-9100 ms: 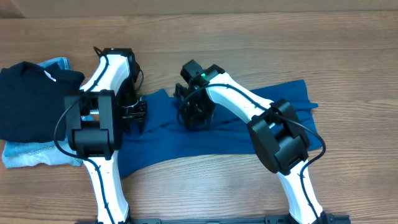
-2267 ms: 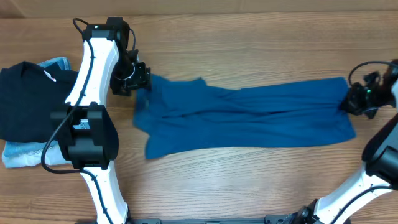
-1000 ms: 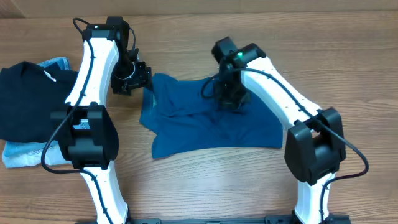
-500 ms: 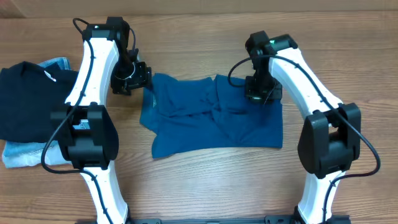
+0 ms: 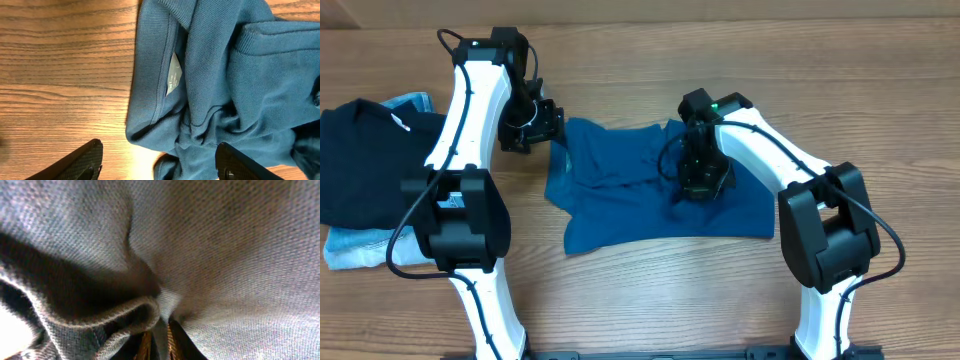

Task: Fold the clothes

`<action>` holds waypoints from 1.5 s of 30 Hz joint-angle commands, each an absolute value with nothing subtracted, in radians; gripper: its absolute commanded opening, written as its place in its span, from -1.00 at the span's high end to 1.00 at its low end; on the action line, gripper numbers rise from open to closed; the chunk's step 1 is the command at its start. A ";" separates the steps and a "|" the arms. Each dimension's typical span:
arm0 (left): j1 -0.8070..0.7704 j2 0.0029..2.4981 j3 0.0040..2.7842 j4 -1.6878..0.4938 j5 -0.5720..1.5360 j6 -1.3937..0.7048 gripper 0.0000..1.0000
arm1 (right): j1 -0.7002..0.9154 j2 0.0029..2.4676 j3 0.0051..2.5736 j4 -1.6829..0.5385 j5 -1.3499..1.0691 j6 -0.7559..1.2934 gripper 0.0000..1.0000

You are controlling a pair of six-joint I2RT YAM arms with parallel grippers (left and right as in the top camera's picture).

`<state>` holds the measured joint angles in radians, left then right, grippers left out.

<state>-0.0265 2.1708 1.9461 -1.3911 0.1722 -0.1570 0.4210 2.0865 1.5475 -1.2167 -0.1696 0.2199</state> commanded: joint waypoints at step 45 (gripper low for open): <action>-0.033 2.135 1.968 -1.391 0.184 -0.153 -0.54 | 0.421 2.045 1.570 -1.151 -0.188 0.120 0.48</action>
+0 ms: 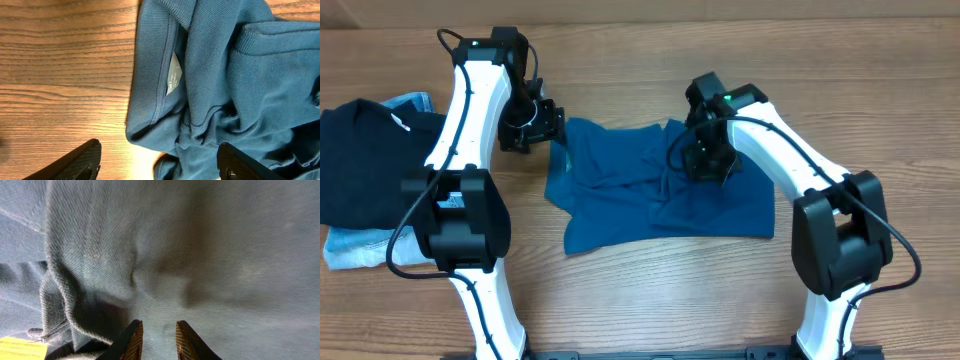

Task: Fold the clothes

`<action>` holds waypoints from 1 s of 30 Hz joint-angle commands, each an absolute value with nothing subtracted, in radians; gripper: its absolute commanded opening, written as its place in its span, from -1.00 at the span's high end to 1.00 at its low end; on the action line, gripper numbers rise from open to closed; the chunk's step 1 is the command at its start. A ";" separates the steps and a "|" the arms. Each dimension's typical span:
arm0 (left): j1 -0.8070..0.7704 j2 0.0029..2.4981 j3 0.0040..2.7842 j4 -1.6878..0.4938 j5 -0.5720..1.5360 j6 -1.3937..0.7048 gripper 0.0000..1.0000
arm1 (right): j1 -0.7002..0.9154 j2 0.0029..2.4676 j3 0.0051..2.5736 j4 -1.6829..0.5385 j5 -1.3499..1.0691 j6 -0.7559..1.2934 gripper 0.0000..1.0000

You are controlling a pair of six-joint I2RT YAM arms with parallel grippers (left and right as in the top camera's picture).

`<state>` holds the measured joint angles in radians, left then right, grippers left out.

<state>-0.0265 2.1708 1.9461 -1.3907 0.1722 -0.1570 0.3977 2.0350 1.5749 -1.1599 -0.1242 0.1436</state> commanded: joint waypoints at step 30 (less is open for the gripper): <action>-0.033 2.135 1.968 -1.411 0.184 -0.134 -0.55 | 0.545 1.805 1.644 -1.159 -0.133 0.116 0.42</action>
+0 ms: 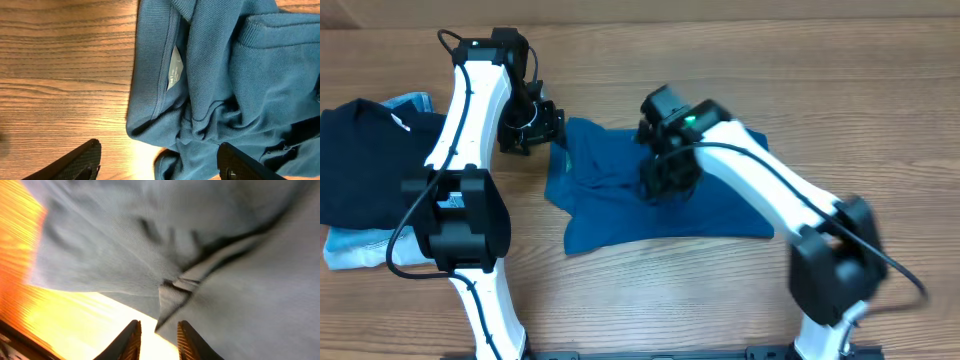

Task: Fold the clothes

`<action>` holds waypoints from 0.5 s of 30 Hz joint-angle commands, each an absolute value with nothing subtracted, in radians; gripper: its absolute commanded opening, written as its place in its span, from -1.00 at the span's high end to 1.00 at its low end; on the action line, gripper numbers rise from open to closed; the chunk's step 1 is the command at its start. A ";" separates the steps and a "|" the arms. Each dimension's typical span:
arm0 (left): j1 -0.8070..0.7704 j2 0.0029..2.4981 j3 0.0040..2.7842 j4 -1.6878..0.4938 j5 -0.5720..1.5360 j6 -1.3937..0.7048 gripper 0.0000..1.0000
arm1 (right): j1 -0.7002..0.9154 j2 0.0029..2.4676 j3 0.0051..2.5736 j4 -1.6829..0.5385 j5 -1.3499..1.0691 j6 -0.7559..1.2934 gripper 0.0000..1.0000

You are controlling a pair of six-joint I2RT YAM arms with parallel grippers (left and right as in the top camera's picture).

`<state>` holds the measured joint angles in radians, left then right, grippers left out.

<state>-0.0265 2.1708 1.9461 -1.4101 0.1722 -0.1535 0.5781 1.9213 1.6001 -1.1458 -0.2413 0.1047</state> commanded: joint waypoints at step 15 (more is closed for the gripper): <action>-0.033 2.138 1.965 -1.397 0.185 -0.134 -0.92 | 0.181 1.798 1.331 -1.058 -0.033 0.232 0.12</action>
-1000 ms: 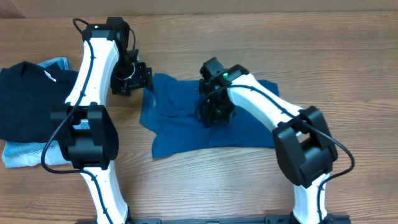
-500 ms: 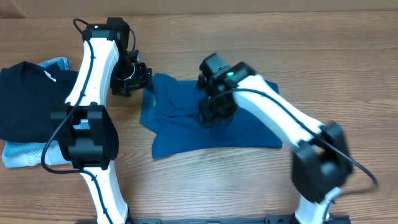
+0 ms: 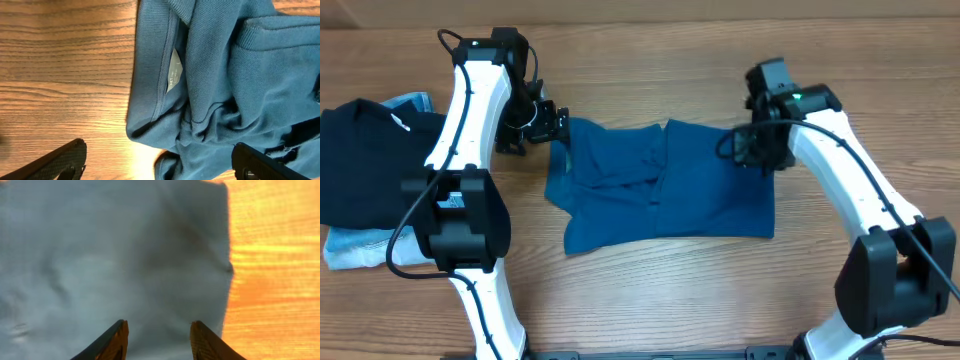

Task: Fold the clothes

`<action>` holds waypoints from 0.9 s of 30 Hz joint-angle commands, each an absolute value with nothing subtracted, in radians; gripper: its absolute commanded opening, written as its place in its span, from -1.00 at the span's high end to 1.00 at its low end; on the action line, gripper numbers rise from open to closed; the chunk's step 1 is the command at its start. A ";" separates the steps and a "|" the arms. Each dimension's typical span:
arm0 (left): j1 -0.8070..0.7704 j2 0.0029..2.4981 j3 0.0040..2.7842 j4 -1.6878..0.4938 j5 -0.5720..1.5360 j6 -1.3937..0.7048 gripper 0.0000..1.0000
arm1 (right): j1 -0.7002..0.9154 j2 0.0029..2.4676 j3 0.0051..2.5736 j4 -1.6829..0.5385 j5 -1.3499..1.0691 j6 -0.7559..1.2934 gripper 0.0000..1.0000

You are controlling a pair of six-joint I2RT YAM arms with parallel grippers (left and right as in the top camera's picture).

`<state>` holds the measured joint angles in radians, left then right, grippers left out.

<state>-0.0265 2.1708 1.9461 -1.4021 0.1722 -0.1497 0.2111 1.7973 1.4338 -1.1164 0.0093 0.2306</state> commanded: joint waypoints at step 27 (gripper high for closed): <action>-0.033 2.139 1.525 -1.019 0.393 0.233 -0.89 | 0.175 1.798 1.201 -0.947 -0.058 0.201 0.13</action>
<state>-0.0265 2.1555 1.5814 -1.0309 0.3229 0.1806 0.1734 1.8008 1.2049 -0.9516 -0.0486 0.2081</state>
